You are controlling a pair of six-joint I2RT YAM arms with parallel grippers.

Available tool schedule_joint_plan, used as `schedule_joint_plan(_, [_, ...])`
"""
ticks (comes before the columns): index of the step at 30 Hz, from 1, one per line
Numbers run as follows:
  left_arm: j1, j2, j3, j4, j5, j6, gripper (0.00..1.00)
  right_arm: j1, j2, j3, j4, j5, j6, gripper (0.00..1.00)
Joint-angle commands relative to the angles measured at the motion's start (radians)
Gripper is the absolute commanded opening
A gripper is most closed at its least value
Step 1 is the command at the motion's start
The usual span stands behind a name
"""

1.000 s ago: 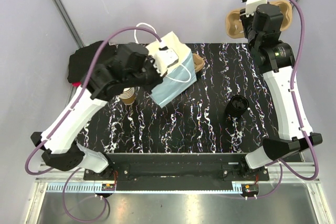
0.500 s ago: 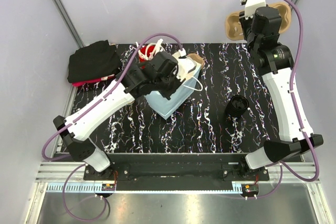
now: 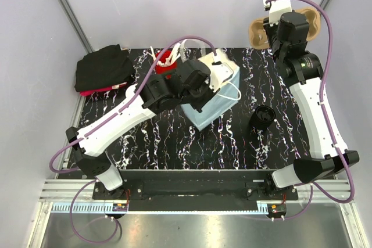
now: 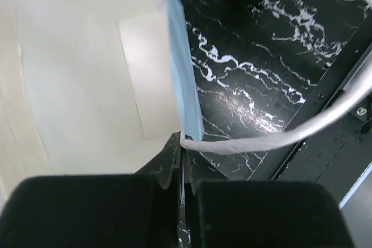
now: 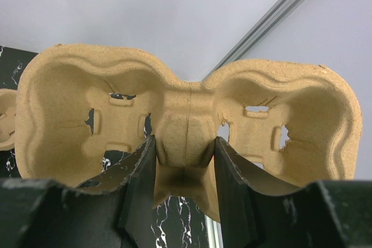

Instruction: Pack the takeout coffee

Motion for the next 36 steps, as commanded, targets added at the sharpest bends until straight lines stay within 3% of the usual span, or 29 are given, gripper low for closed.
schedule_joint_plan(1, [-0.029, -0.022, 0.014, 0.051, -0.072, 0.011, 0.0, -0.003, -0.032, 0.011, 0.071, 0.009, -0.01, 0.38])
schedule_joint_plan(13, [-0.105, 0.025, -0.026, 0.071, -0.16, -0.015, 0.0, -0.003, -0.072, -0.013, 0.08, 0.028, -0.01, 0.38])
schedule_joint_plan(28, [-0.174, 0.117, -0.04, 0.077, -0.134, -0.074, 0.04, -0.006, -0.093, -0.035, 0.094, 0.023, -0.026, 0.38])
schedule_joint_plan(31, [-0.174, 0.134, -0.033, 0.077, -0.135, -0.078, 0.1, -0.006, -0.104, -0.05, 0.096, 0.017, -0.024, 0.38])
schedule_joint_plan(36, [-0.174, 0.156, 0.045, 0.073, -0.152, -0.045, 0.54, -0.007, -0.109, -0.067, 0.094, 0.008, -0.021, 0.38])
